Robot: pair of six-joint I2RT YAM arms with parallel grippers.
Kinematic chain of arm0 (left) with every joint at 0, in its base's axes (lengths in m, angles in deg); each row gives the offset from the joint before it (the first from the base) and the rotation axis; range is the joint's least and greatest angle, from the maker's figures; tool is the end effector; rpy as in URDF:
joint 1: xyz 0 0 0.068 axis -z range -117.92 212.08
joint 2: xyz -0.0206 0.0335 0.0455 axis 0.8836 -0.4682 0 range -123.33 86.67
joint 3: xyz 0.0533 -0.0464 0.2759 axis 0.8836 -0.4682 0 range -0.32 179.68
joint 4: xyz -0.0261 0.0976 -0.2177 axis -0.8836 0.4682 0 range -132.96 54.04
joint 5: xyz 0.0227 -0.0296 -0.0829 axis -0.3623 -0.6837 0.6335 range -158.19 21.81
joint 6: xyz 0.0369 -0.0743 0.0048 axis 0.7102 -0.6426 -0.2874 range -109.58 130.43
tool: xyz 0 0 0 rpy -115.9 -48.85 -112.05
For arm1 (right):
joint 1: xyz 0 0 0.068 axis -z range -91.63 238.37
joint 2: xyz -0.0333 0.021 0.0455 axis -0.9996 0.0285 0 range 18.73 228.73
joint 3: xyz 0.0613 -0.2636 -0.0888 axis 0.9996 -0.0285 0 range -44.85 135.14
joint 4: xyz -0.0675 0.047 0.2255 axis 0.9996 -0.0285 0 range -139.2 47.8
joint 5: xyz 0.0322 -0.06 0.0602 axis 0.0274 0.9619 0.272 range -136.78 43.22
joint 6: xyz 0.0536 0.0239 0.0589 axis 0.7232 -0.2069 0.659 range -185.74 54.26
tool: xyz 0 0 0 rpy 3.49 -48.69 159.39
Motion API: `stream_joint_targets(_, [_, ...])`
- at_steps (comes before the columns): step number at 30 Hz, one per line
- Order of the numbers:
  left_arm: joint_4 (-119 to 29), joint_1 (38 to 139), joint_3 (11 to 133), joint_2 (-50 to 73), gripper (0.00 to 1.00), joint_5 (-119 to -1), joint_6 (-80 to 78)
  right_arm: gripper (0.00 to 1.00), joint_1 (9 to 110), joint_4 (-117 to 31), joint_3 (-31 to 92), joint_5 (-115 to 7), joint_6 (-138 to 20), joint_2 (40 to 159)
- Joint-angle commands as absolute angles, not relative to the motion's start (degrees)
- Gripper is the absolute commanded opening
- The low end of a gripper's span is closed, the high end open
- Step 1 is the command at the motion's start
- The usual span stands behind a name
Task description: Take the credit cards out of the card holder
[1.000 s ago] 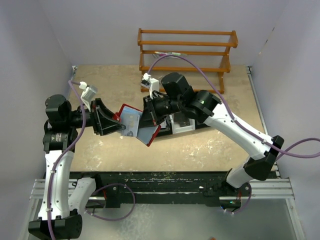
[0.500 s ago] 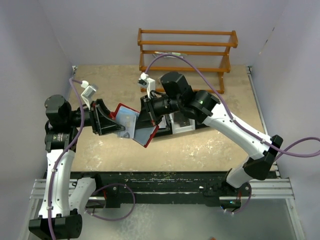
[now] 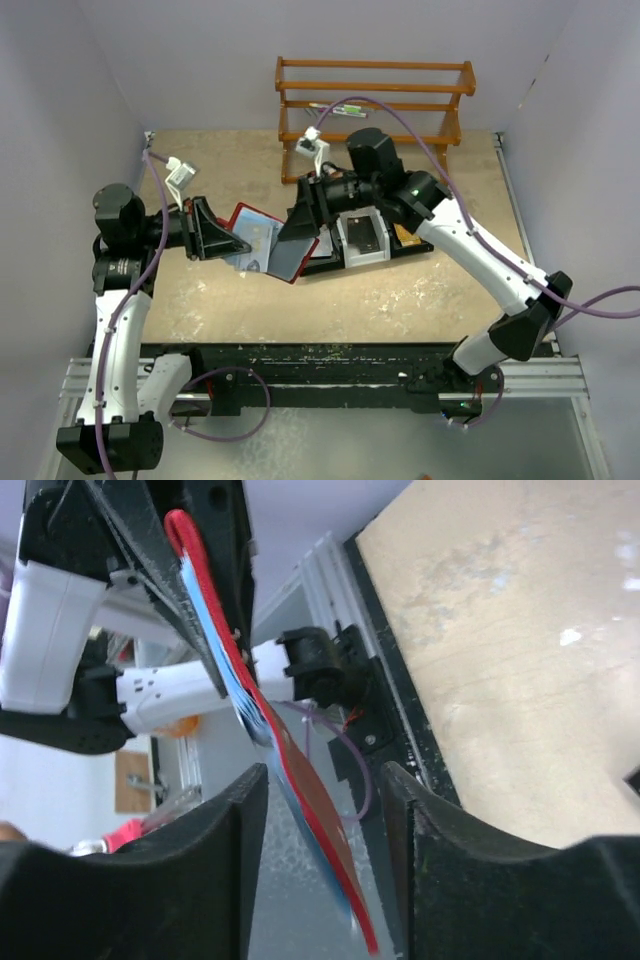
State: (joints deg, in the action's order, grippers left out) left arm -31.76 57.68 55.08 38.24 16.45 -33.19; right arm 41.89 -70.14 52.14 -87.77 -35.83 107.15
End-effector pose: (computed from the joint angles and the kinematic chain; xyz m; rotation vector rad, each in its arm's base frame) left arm 0.1353 -0.0622 0.4009 0.5238 1.8008 -1.6748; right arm 0.2026 0.2826 0.4395 -0.8455 1.9809 1.5238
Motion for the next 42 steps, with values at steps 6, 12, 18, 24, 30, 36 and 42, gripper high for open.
stream_joint_targets(6, [-33.1,57.5,59.9,34.7,0.04,7.0,-38.2,0.75,49.8,-63.1,47.1,-75.4,-35.0,90.7])
stream_joint_targets(12, [-36.7,57.4,60.3,33.4,0.03,4.6,-42.7,0.74,49.7,-47.2,38.7,-80.2,-27.0,84.1])
stream_joint_targets(18, [-43.5,57.4,59.3,33.7,0.03,6.2,-49.0,0.7,44.3,-35.1,34.4,-87.8,-20.0,90.1])
stream_joint_targets(24, [-47.3,57.4,59.2,34.7,0.03,7.6,-52.8,0.62,43.0,-28.3,31.5,-90.3,-16.1,93.4])
stream_joint_targets(30, [-51.4,57.4,58.4,35.3,0.03,8.1,-57.2,0.52,42.9,-22.0,29.3,-91.7,-12.4,95.5])
stream_joint_targets(36, [-51.8,57.4,58.3,35.6,0.03,8.3,-57.8,0.4,42.8,-14.9,29.0,-93.1,-7.7,97.2])
stream_joint_targets(42, [-51.9,57.4,58.3,36.0,0.03,8.4,-57.9,0.34,42.6,-12.5,28.4,-93.3,-6.0,98.6])
